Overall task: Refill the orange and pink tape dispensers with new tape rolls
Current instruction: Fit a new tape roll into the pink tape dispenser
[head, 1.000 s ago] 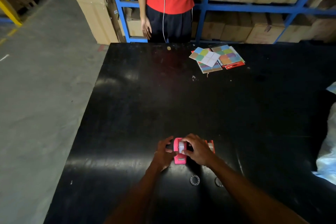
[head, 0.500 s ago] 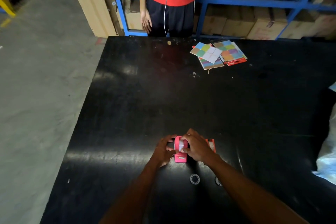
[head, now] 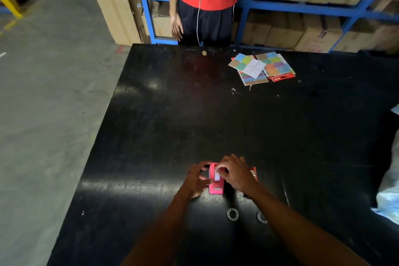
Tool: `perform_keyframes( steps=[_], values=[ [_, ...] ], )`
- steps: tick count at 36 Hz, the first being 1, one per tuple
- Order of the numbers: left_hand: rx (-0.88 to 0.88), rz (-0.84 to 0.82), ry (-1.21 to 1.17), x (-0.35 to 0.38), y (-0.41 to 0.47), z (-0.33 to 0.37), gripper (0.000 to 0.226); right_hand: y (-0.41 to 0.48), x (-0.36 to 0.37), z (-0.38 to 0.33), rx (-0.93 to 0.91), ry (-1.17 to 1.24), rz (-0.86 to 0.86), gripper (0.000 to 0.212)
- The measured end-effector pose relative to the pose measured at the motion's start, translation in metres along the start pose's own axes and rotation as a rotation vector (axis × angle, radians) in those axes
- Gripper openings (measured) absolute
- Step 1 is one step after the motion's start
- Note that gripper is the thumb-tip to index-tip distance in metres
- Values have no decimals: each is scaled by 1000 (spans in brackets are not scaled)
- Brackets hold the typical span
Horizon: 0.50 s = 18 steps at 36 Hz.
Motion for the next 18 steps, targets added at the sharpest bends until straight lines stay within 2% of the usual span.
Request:
perform_keyframes(
  steps=[11,18],
  values=[
    [13,-9,9,1,-1,1,63,1,1,-5,-3,-51,36,20],
    [18,-21,-3,2,-1,1,63,-18,-3,-8,-22,19,63,17]
  ],
)
Point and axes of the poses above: each hand's wrist, its own y-axis towards the middle knuckle, its own x-axis out of the palm, z = x × y, the point moved 9 cm from there along y, towards the middle knuckle, and after that the axes turned 4 degrees about z, right-handed, at the moved point
